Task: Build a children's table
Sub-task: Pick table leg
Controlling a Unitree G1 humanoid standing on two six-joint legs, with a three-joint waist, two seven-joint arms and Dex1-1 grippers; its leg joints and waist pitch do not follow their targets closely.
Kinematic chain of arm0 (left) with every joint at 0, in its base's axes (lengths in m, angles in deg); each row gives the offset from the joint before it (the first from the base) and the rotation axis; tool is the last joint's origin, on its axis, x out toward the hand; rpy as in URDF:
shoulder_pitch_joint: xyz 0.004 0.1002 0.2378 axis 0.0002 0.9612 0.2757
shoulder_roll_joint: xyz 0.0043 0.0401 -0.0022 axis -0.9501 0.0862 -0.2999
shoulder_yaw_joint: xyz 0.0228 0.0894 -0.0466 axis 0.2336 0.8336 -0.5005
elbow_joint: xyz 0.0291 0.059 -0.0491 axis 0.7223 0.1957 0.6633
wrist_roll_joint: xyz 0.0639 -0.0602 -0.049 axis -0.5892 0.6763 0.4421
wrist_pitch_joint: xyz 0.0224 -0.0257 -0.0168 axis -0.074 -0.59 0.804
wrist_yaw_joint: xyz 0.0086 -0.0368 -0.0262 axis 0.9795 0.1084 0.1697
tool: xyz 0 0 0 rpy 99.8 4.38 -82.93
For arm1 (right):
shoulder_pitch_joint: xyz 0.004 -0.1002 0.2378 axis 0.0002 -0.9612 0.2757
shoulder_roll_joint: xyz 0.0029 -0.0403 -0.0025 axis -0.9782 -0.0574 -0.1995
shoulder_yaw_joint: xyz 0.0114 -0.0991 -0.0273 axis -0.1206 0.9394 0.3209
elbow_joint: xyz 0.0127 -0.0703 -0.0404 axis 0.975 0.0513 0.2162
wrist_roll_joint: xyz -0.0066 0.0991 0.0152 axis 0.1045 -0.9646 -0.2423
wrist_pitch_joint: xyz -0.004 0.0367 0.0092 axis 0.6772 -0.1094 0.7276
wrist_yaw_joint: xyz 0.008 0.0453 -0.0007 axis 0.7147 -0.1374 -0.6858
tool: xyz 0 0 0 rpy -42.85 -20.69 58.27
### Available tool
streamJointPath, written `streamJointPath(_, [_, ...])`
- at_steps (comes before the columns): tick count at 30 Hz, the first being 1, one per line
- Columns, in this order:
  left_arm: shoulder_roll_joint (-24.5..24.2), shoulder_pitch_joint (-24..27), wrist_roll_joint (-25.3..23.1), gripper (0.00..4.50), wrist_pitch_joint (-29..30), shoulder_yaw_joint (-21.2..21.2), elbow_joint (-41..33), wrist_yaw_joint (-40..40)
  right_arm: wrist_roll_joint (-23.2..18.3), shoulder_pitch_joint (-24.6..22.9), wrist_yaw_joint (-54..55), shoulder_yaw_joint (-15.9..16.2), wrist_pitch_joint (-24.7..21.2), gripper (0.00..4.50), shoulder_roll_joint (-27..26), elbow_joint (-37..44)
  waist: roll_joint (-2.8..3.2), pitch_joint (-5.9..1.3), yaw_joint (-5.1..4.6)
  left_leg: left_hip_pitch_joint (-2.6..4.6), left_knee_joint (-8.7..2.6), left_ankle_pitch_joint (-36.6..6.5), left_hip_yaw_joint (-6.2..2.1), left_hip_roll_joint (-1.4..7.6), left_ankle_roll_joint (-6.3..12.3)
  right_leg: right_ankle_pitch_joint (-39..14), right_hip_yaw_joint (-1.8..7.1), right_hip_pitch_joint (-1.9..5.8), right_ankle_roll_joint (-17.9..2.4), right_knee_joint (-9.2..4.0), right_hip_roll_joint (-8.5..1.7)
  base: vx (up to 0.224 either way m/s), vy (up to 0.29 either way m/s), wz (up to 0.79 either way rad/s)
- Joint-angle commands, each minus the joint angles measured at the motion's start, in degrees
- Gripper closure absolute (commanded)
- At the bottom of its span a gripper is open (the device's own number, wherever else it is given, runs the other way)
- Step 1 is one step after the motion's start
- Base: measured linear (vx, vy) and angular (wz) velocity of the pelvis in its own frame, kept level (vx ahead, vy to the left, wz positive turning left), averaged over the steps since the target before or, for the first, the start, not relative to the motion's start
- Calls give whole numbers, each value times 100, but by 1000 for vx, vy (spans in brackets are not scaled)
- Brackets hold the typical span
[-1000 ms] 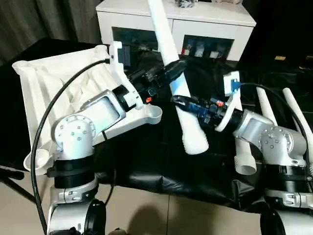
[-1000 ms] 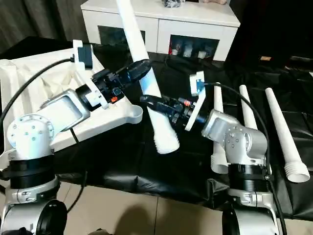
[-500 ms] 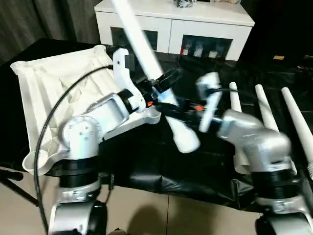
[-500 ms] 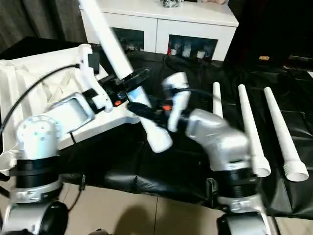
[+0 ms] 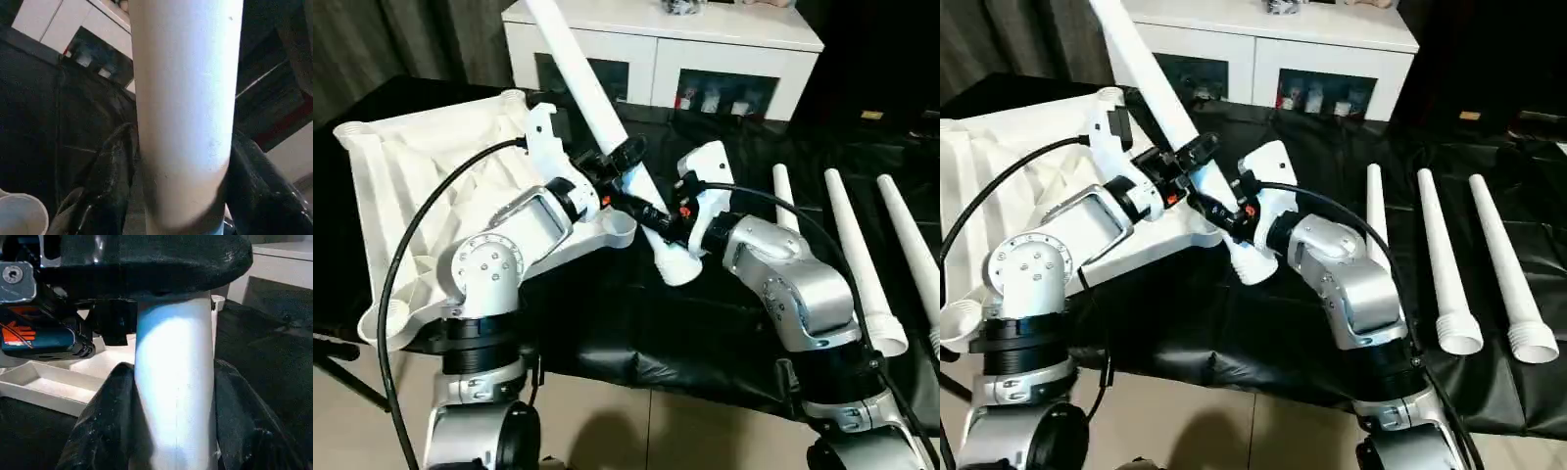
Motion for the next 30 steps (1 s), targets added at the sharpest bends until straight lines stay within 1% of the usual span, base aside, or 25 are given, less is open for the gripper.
streamJointPath(1, [-13, -98, -23, 215, -23, -43, 117, -46, 21, 56, -12, 14, 154, 271, 3, 63, 49, -401, -12, 60, -412, -547, -109, 256, -122, 250, 291, 311, -1220, -419, -424, 0, 0, 0])
streamJointPath(2, [-16, -97, -6, 225, -17, -45, 122, -15, 30, 53, -40, 35, 162, 271, 11, 63, 46, -400, -13, 60, -412, -548, -109, 253, -125, 254, 292, 312, -1218, -418, -421, 0, 0, 0])
streamJointPath(3, [-53, -72, 52, 239, 14, -5, 92, 98, 48, 28, -82, 69, 172, 271, 24, 86, 56, -403, -11, 60, -412, -525, -112, 253, -125, 296, 292, 313, -1215, -412, -421, 0, 0, 0])
streamJointPath(4, [-53, -72, 52, 239, 14, -5, 92, 98, 48, 28, -82, 69, 172, 271, 24, 86, 56, -403, -11, 60, -412, -525, -112, 253, -125, 296, 292, 313, -1215, -412, -421, 0, 0, 0])
streamJointPath(5, [-70, -61, 69, 252, 27, 14, 74, 138, 54, 17, -96, 82, 177, 271, 32, 98, 53, -409, -16, 62, -410, -494, -113, 258, -120, 377, 289, 313, -1222, -404, -419, 0, 0, 0])
streamJointPath(7, [-105, -43, 59, 256, 8, 53, 39, 195, 106, -1, -120, 137, 238, 271, 75, 122, 62, -411, -16, 62, -407, -488, -113, 258, -126, 430, 287, 312, -1236, -399, -419, 0, 0, 0])
streamJointPath(8, [-151, -36, 37, 259, -28, 89, 11, 285, 32, -10, -154, 93, 199, 271, 67, 136, 67, -406, -18, 65, -407, -514, -109, 253, -122, 427, 290, 311, -1247, -403, -417, 0, 0, 0])
streamJointPath(9, [-207, -42, -29, 262, -89, 135, 9, 356, -83, -10, -208, 21, 124, 215, 57, 138, 64, -402, -19, 66, -414, -555, -110, 252, -108, 364, 290, 311, -1236, -410, -415, 0, 0, 0])
streamJointPath(10, [-216, -42, -38, 262, -97, 143, 8, 370, -97, -10, -216, 13, 116, 215, 60, 140, 64, -402, -19, 66, -414, -555, -110, 252, -108, 364, 290, 311, -1236, -410, -415, 0, 0, 0])
streamJointPath(11, [-324, -48, -112, 262, -153, 230, 2, 533, -212, -11, -306, -46, 50, 201, 92, 156, 72, -400, -20, 72, -423, -630, -114, 259, -102, 266, 290, 309, -1216, -421, -416, 0, 0, 0])
streamJointPath(12, [-398, -41, -148, 262, -169, 297, -16, 648, -270, -11, -360, -70, 7, 201, 116, 174, 75, -405, -15, 77, -420, -648, -115, 262, -110, 254, 289, 310, -1206, -413, -417, 0, 0, 0])
streamJointPath(13, [-659, 14, -191, 264, -168, 544, -126, 1086, -475, -4, -584, -147, -187, 184, 222, 239, 81, -400, -19, 77, -429, -652, -119, 264, -115, 233, 288, 308, -1190, -419, -419, 0, 0, 0])
streamJointPath(14, [-773, 52, -195, 265, -155, 658, -197, 1289, -575, -4, -696, -182, -289, 170, 281, 275, 55, -409, -21, 77, -428, -622, -117, 264, -89, 260, 289, 314, -1174, -404, -409, 0, 0, 0])
streamJointPath(16, [-839, 75, -195, 265, -145, 724, -240, 1415, -635, -4, -763, -201, -349, 158, 319, 296, 78, -405, -14, 79, -423, -547, -116, 273, -92, 350, 289, 307, -1207, -392, -416, 0, 0, 0])
streamJointPath(17, [-1005, 122, -148, 265, -117, 835, -361, 1730, -799, -11, -1025, -228, -564, 152, 514, 344, 72, -405, -15, 79, -415, -510, -106, 263, -92, 407, 288, 306, -1247, -391, -412, 0, 0, 0])
streamJointPath(19, [-1139, 145, -100, 265, -101, 897, -436, 1979, -913, -24, -1270, -210, -754, 127, 716, 384, 74, -408, -1, 77, -415, -482, -109, 268, -78, 445, 286, 316, -1276, -385, -412, 0, 0, 0])
streamJointPath(20, [-1227, 151, -70, 265, -112, 927, -469, 2154, -975, -40, -1444, -180, -888, 119, 880, 412, 51, -405, 1, 80, -415, -497, -105, 268, -67, 408, 285, 321, -1300, -382, -410, 0, 0, 0])
streamJointPath(22, [-1399, 149, 0, 265, -144, 975, -525, 2520, -1136, -81, -1782, -137, -1178, 107, 1182, 464, 55, -398, -4, 71, -413, -507, -98, 261, -73, 329, 289, 323, -1315, -392, -415, 0, 0, 0])
streamJointPath(23, [-1555, 142, 76, 265, -187, 1038, -579, 2887, -1312, -106, -1981, -195, -1333, 90, 1336, 495, 26, -398, 6, 68, -410, -513, -94, 259, -42, 259, 297, 335, -1301, -396, -422, 0, 0, 0])
streamJointPath(24, [-1578, 140, 102, 265, -191, 1042, -591, 2958, -1356, -107, -2017, -212, -1372, 90, 1359, 498, 31, -392, 1, 64, -412, -508, -95, 257, -26, 231, 298, 331, -1297, -399, -422, 0, 0, 0])
streamJointPath(25, [-1681, 128, 235, 265, -196, 1056, -654, 3281, -1551, -108, -2181, -287, -1537, 87, 1466, 504, 24, -400, -2, 72, -404, -494, -90, 254, -3, 175, 294, 322, -1323, -399, -431, 0, 0, 0])
streamJointPath(26, [-1707, 121, 277, 265, -195, 1054, -673, 3376, -1595, -103, -2218, -303, -1585, 87, 1491, 495, 24, -400, 1, 62, -404, -468, -90, 262, 3, 156, 294, 325, -1362, -395, -438, 0, 0, 0])
streamJointPath(27, [-1746, 100, 446, 265, -148, 1011, -724, 3617, -1673, -96, -2327, -314, -1679, 87, 1571, 465, 47, -399, 1, 64, -401, -465, -91, 263, -2, 153, 293, 316, -1380, -392, -437, 0, 0, 0])
streamJointPath(28, [-1754, 92, 509, 265, -125, 990, -740, 3691, -1689, -92, -2360, -310, -1703, 87, 1598, 455, 35, -406, -2, 73, -398, -463, -89, 262, 2, 180, 287, 316, -1413, -390, -429, 0, 0, 0])
streamJointPath(30, [-1816, 80, 682, 265, -98, 966, -816, 3993, -1781, -75, -2483, -300, -1805, 87, 1691, 423, 41, -407, 0, 78, -392, -459, -83, 260, 16, 218, 284, 309, -1453, -384, -423, 0, 0, 0])
